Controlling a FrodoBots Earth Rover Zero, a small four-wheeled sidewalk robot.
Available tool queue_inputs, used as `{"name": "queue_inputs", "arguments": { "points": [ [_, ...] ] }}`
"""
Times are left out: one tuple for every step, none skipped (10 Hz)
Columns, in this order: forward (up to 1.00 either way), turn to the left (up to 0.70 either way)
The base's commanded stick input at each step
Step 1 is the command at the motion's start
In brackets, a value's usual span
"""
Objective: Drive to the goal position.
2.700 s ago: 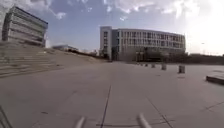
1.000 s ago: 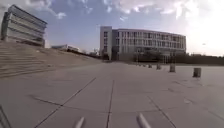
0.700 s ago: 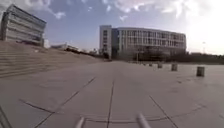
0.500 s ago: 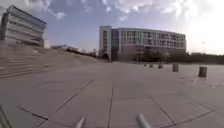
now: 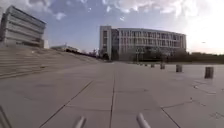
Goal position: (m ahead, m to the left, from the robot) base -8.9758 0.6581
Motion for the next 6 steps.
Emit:
{"name": "queue_inputs", "arguments": {
  "points": [
    [0.70,0.00],
    [0.70,0.00],
    [0.70,0.00],
    [0.70,0.00],
    [0.70,0.00],
    [0.70,0.00]
  ]
}}
